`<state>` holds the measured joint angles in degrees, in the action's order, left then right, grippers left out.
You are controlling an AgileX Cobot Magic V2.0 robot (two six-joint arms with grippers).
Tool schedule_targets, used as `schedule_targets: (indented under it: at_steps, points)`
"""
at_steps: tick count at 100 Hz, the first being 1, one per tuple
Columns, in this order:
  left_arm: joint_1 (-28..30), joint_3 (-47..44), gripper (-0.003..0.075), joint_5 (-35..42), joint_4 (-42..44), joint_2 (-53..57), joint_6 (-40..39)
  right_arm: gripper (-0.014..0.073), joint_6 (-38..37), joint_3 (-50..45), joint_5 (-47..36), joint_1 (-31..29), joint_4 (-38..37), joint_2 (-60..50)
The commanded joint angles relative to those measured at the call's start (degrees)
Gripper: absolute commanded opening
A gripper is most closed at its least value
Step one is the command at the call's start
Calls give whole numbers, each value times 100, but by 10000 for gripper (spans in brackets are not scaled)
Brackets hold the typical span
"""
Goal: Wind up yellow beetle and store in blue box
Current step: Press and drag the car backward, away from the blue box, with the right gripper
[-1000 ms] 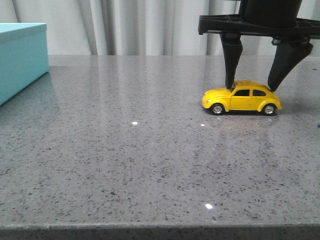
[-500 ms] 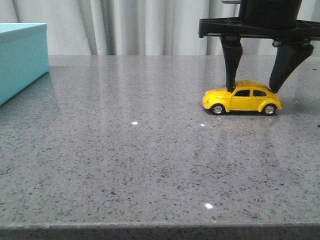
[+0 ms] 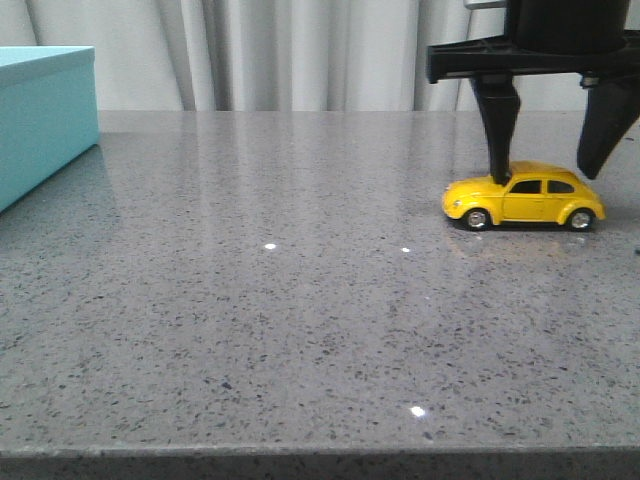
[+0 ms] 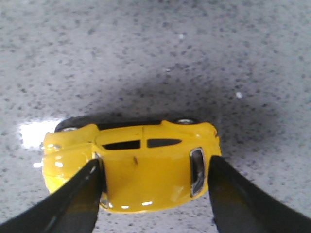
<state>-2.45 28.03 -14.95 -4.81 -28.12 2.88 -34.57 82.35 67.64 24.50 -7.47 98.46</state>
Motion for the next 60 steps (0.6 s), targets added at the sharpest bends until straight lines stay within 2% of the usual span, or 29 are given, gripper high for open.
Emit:
schedule_targets:
  at_steps: [1,27,60]
  points:
    - [-48,218,410,394,-9,-44,-12,477,71,22,242,-129,-312,-198]
    - [-48,218,410,394,-9,-44,-12,477,71,-570,17,-463,-461,-446]
    - [-48,218,410,394,-9,-44,-12,477,463,-1194,-178,-1427,-646,-1023]
